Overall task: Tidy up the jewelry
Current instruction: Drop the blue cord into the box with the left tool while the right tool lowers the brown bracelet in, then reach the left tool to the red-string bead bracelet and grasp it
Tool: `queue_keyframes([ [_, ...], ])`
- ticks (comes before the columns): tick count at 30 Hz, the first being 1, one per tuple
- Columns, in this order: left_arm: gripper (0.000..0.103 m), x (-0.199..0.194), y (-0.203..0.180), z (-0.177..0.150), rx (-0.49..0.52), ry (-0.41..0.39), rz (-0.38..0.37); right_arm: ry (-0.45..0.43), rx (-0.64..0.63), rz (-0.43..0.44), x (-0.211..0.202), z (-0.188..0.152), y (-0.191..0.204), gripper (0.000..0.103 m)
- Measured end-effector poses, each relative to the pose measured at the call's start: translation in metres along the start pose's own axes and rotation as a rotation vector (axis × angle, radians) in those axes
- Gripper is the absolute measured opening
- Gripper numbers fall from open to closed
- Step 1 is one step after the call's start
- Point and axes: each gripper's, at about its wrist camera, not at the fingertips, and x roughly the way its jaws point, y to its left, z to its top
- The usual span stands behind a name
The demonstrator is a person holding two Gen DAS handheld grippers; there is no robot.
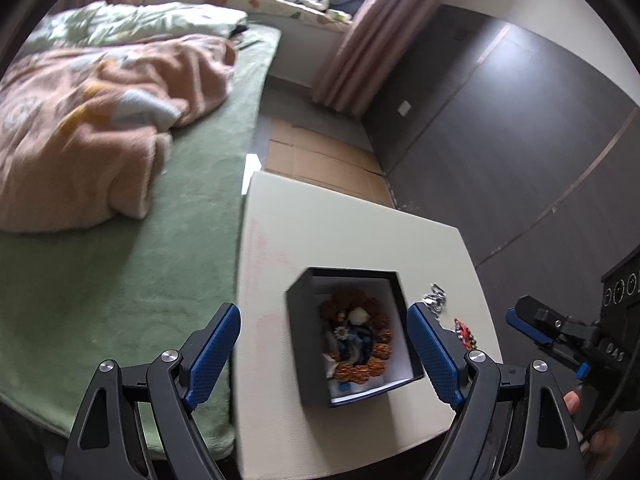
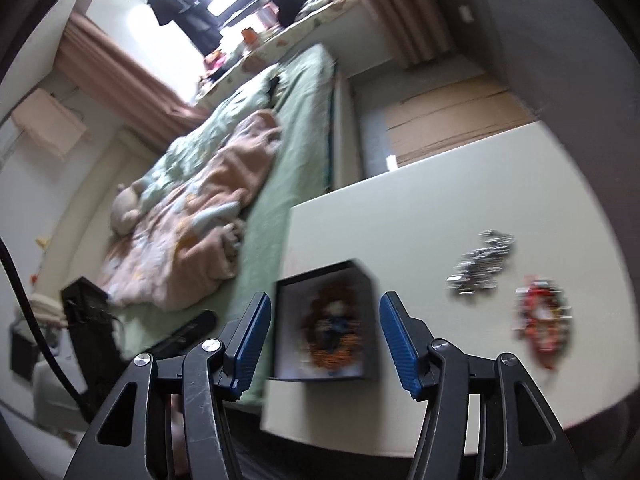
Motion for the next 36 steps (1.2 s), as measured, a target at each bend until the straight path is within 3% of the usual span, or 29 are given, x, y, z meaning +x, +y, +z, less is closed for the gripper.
queue_keyframes([
  [2,0.086,0.002,-0.012,-0.001,0.025,-0.006,-0.021,-0.034,-0.017,-0.066,-0.014,-0.005,-0.011,0.057],
  [11,0.086,0.02,-0.074,-0.005,0.148,0.034,-0.033,-0.077,0.076,-0.151,-0.054,-0.013,-0.073,0.057],
  [13,0.086,0.026,-0.087,-0.006,0.172,0.051,-0.035,-0.083,0.103,-0.142,-0.061,-0.013,-0.085,0.064],
  [15,0.086,0.032,-0.098,-0.007,0.19,0.066,-0.036,-0.102,0.126,-0.145,-0.069,-0.015,-0.095,0.086],
  [17,0.086,0.038,-0.11,-0.01,0.21,0.08,-0.049,-0.122,0.154,-0.134,-0.077,-0.018,-0.105,0.092],
  [25,0.086,0.074,-0.167,-0.028,0.3,0.183,-0.104,-0.133,0.247,-0.134,-0.092,-0.032,-0.149,0.093],
  [36,0.086,0.13,-0.208,-0.049,0.319,0.332,-0.071,-0.129,0.297,-0.186,-0.107,-0.053,-0.197,0.093],
])
